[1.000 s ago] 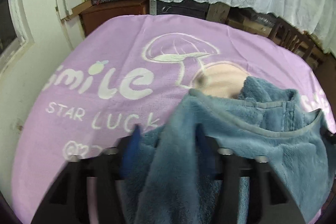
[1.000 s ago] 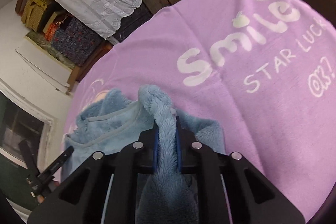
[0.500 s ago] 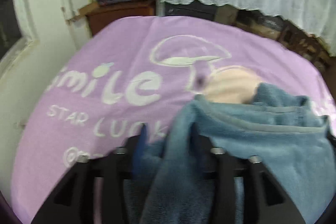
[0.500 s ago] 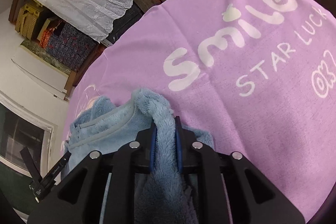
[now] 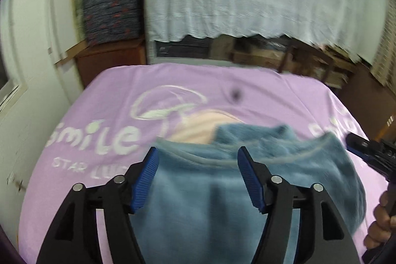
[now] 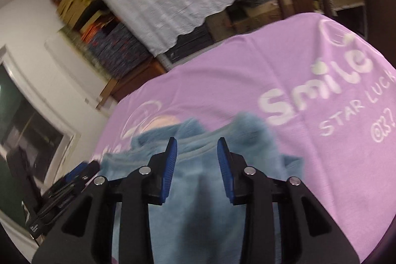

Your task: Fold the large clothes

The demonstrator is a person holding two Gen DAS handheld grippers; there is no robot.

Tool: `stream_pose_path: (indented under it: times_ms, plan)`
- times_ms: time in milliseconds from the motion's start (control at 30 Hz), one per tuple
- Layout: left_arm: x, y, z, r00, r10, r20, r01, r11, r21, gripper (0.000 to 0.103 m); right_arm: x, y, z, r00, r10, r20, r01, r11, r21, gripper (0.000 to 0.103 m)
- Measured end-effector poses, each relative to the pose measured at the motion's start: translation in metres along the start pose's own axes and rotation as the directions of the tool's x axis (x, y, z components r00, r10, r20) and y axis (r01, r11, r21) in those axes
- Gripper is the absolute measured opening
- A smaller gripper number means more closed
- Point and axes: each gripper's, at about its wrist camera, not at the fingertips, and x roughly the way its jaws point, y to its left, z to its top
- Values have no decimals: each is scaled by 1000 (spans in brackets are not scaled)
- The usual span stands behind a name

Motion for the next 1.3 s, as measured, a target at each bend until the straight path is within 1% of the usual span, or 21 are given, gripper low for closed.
stream_pose_path:
  times_ms: [100,167,200,233,267,300,333,400,700,833,867,900,967,1033,1100,1200,1300]
  plan:
    - [12,-19,-12,1000,0,-30,2,998,57,67,17,23,-14,998,7,-57,-10,998,-58,34]
    - [25,-26,-20,998,3,-63,2,997,76,67,30,28,-24,995,-13,-94,6,997,-80,34]
    - [34,-28,-24,996,4,-89,3,996,85,67,41,27,-29,991,-40,-127,29,996,-88,32]
    - [45,-30,-30,992,17,-125,-5,995,98,68,55,21,-35,982,-66,-178,51,995,-84,31]
    - [61,-30,-37,984,45,-172,-26,994,110,69,62,16,-39,978,-68,-197,53,995,-80,28]
    - [68,-29,-41,981,52,-185,-32,993,109,74,61,15,-40,983,-59,-172,44,995,-94,28]
    - [66,-27,-41,983,51,-178,-32,994,105,75,61,14,-39,982,-58,-183,40,994,-97,28]
    - [69,-24,-40,981,46,-188,-30,996,87,77,61,9,-37,981,-35,-191,24,998,-60,28]
    - [69,-21,-42,983,45,-177,-30,996,88,78,60,12,-42,982,-36,-185,22,997,-78,29]
    - [61,-21,-43,984,42,-175,-28,996,85,78,54,12,-42,977,-33,-209,16,996,-82,30]
    - [59,-21,-43,983,47,-177,-33,996,84,78,51,13,-41,976,-34,-216,18,997,-73,33]
    - [51,-21,-44,983,53,-175,-39,996,80,78,45,15,-41,975,-36,-218,23,998,-60,41]
    - [29,-24,-50,987,50,-154,-38,996,85,79,27,28,-43,979,-17,-201,5,998,-60,52]
    - [9,-29,-58,990,70,-125,-55,991,120,83,8,40,-49,984,0,-176,-16,996,-90,52]
    - [-11,-38,-68,990,104,-93,-88,983,163,84,-13,53,-59,988,30,-153,-48,992,-114,52]
    - [-27,-44,-81,990,115,-76,-101,980,174,85,-35,57,-79,987,72,-146,-86,992,-92,53]
    - [-33,-46,-89,990,126,-71,-112,977,180,85,-48,44,-94,984,100,-147,-107,994,-35,53]
